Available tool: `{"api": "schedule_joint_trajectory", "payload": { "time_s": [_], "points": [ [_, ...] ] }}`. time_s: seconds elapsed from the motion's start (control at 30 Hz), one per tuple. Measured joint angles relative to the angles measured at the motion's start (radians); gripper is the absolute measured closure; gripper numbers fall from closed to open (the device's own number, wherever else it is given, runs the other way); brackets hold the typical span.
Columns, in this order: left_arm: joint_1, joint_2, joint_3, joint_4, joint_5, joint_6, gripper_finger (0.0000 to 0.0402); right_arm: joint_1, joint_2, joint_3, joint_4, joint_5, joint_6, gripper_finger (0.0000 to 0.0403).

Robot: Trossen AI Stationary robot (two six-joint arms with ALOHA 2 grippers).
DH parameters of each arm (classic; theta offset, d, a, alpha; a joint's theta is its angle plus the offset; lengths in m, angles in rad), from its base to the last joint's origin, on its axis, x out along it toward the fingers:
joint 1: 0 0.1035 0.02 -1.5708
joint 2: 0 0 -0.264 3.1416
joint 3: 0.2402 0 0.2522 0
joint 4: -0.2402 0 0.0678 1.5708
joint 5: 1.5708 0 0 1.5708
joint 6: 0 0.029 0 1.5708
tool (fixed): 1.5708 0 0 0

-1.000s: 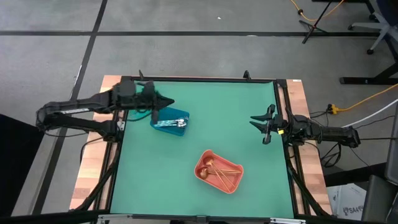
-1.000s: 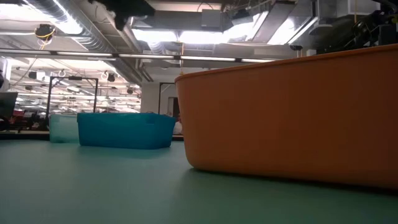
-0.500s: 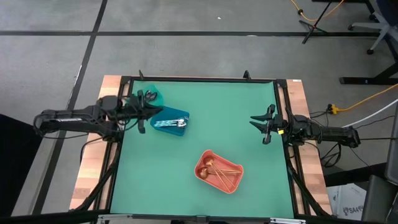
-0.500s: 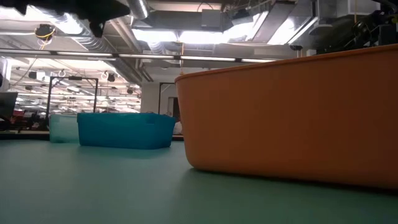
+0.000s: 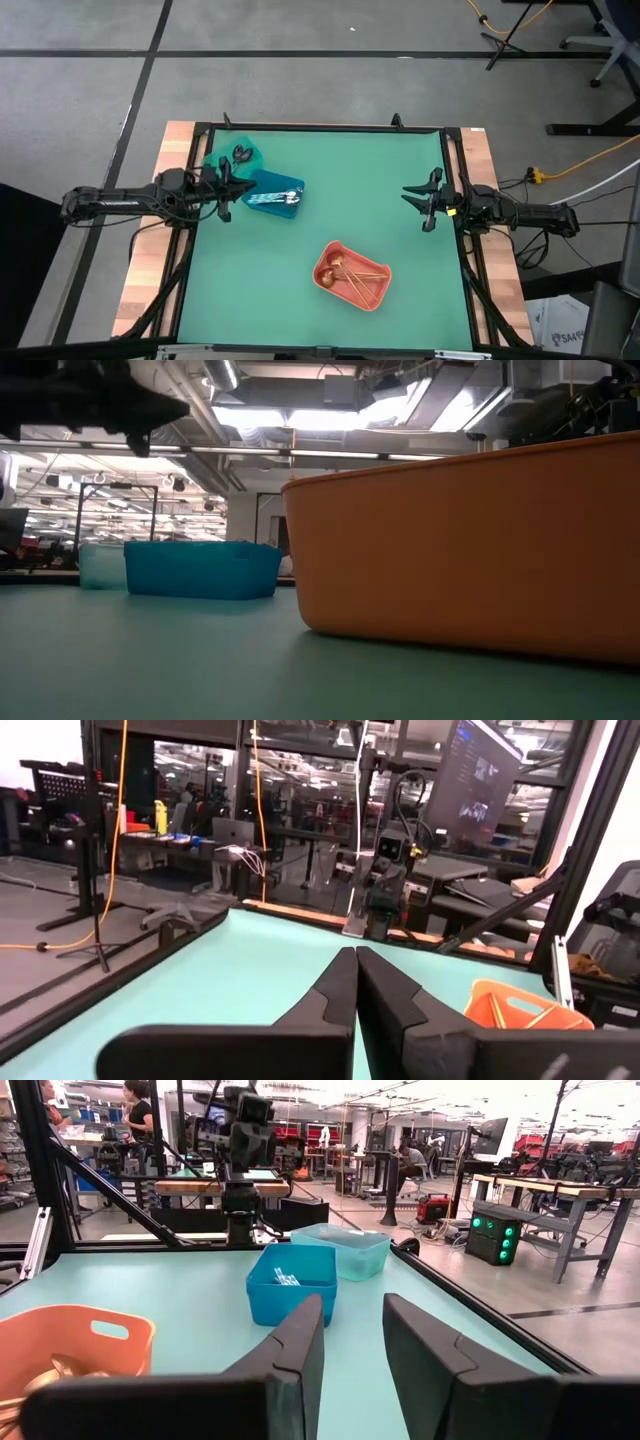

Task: Sort silverware by color (type)
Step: Return to Home Position

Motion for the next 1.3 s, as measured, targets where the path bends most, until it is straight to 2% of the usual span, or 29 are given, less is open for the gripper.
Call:
{"api": "schedule_joint_trajectory", "payload": {
  "time_s": [0.37, 0.67, 1.3],
  "points": [
    [0.0, -0.026, -0.104, 0.06, 0.007, -0.027, 0.0401, 0.0, 0.0, 0.0, 0.0, 0.0, 0.0, 0.0306],
    [0.0, -0.026, -0.113, 0.059, 0.05, -0.004, 0.0401, 0.0, 0.0, 0.0, 0.0, 0.0, 0.0, 0.0306],
    [0.0, -0.04, -0.153, 0.059, 0.049, 0.048, 0.0401, 0.0, 0.0, 0.0, 0.0, 0.0, 0.0, 0.0306]
  ]
}}
